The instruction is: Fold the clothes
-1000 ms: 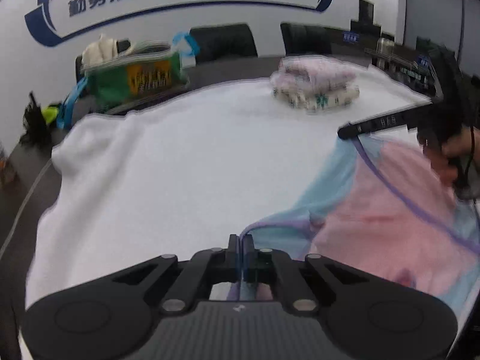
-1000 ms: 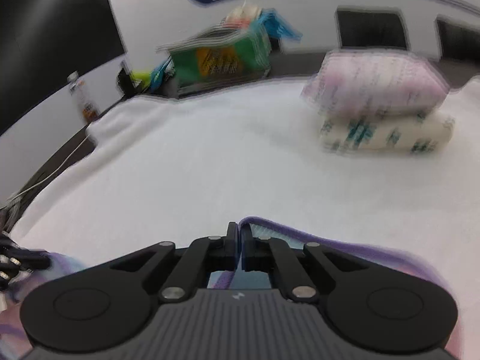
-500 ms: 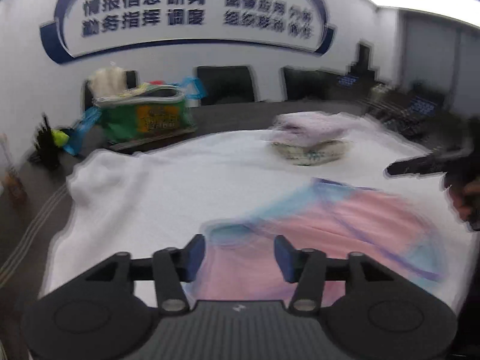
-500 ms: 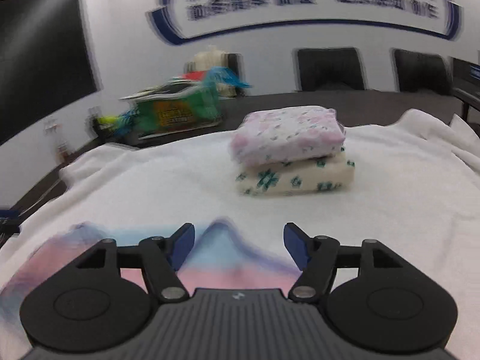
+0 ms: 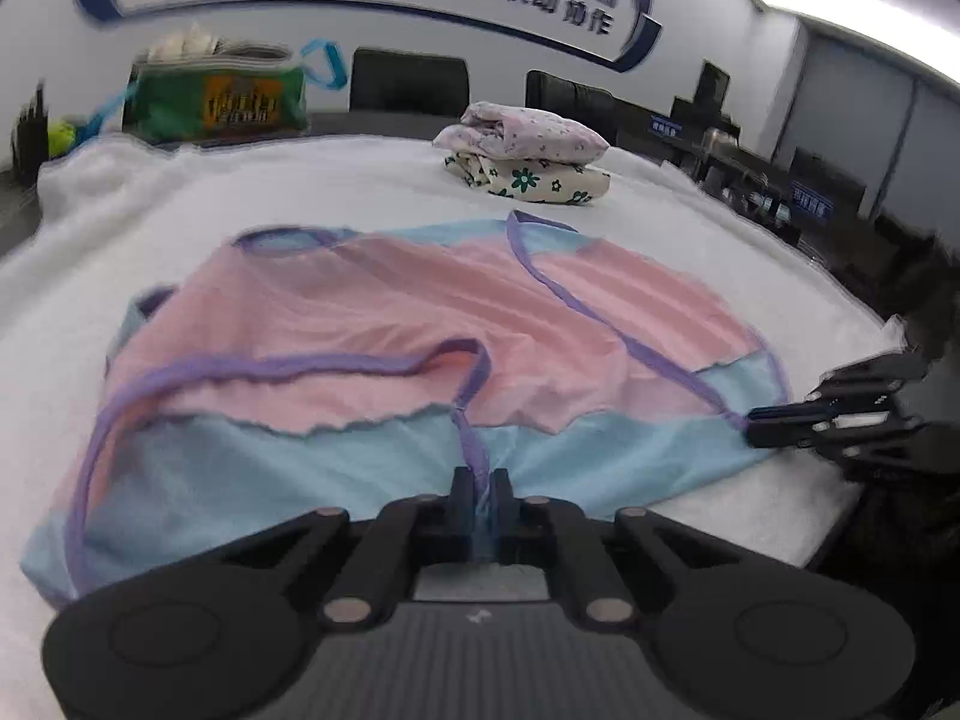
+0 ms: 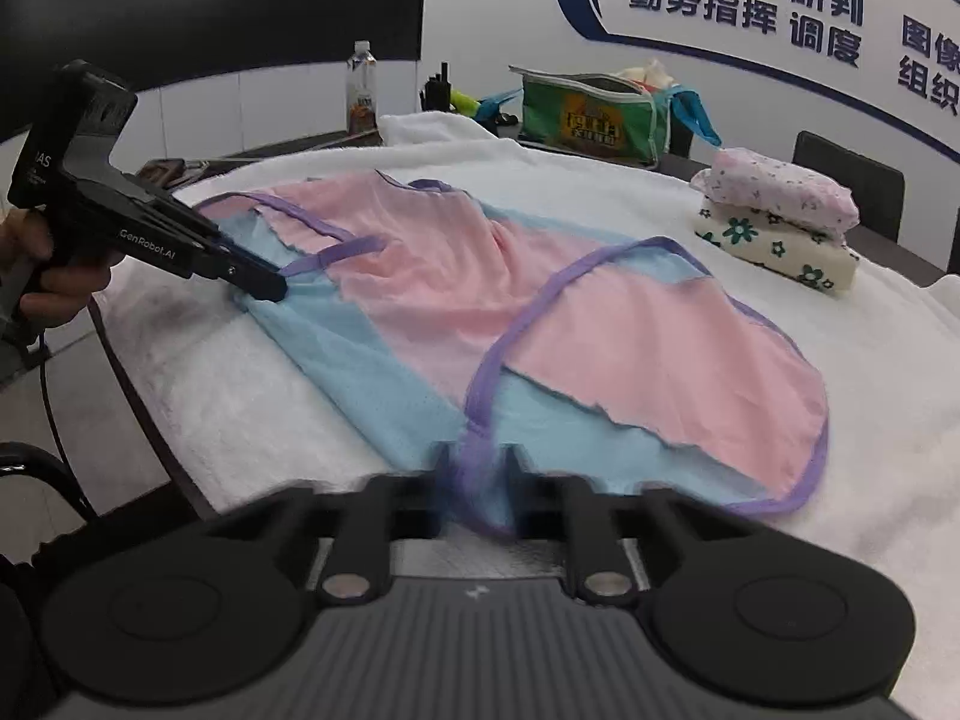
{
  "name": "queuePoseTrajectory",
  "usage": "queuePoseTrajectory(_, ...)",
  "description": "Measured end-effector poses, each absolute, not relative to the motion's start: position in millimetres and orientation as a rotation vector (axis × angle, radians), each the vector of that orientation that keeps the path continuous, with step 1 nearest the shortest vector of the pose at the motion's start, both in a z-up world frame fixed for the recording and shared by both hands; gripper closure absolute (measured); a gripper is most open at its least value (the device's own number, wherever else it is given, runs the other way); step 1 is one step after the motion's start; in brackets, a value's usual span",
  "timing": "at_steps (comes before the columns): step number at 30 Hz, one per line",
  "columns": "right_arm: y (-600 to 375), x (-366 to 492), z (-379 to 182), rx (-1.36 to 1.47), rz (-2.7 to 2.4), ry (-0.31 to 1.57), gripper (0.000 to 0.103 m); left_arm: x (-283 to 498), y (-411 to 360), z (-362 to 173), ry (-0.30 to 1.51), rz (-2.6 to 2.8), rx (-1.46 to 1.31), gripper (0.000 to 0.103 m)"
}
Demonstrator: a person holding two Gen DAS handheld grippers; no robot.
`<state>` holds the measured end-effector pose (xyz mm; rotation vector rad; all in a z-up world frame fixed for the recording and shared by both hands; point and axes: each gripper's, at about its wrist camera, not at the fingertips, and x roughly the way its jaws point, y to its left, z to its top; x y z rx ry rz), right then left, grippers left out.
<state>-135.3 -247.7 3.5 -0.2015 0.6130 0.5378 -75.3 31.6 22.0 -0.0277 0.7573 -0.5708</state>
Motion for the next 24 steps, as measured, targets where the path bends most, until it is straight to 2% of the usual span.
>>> queuePoseTrajectory(4, -258.0, -143.4, 18.9, -0.22, 0.51, 0.572, 0.1, -99.2, 33.5, 29.4, 0.735, -0.603, -0.048, 0.1)
queuePoseTrajectory(6, -257.8, -151.9, 20.9, -0.292, 0.538, 0.62, 0.1, -115.7, 31.4, 26.0, 0.727, -0.646, -0.051, 0.099)
queuePoseTrajectory(7, -257.7, -156.1, 21.9, -0.327, 0.552, 0.644, 0.1, -124.7, 30.0, 23.0, 0.721, -0.672, -0.045, 0.096)
queuePoseTrajectory(9, -258.2, -160.2, 27.7, -0.359, 0.569, 0.653, 0.096, -138.1, 36.4, 24.7, 0.678, -0.698, -0.032, 0.082)
queuePoseTrajectory(10, -258.7, -160.3, 32.3, -0.356, 0.572, 0.64, 0.089, -144.8, 39.6, 25.6, 0.656, -0.71, -0.025, 0.077)
queuePoseTrajectory(11, -258.8, -159.8, 37.2, -0.353, 0.576, 0.626, 0.075, -149.2, 54.1, 32.6, 0.606, -0.702, -0.06, 0.074)
queuePoseTrajectory(12, -251.3, -150.2, 47.2, -0.333, 0.587, 0.588, 0.067, -153.5, 68.8, 39.8, 0.555, -0.693, -0.096, 0.068)
queuePoseTrajectory(13, -243.8, -140.7, 57.2, -0.312, 0.597, 0.55, 0.057, -155.0, 84.3, 46.0, 0.523, -0.645, -0.129, 0.053)
queuePoseTrajectory(14, -236.3, -131.2, 67.2, -0.292, 0.608, 0.512, 0.052, -156.5, 99.7, 52.1, 0.492, -0.595, -0.162, 0.044)
queuePoseTrajectory(17, -213.1, -102.1, 96.9, -0.232, 0.638, 0.399, 0.051, -144.6, 132.2, 54.3, 0.501, -0.333, -0.184, 0.047)
queuePoseTrajectory(19, -174.0, -67.2, 106.7, -0.228, 0.683, 0.388, 0.051, -131.8, 144.8, 49.0, 0.543, -0.199, -0.216, 0.047)
queuePoseTrajectory(22, -112.0, -14.8, 104.2, -0.228, 0.735, 0.462, 0.052, -113.9, 154.4, 35.2, 0.639, -0.133, -0.337, 0.049)
queuePoseTrajectory(24, -81.0, 10.9, 90.4, -0.25, 0.746, 0.549, 0.058, -111.9, 153.8, 29.7, 0.651, -0.147, -0.375, 0.052)
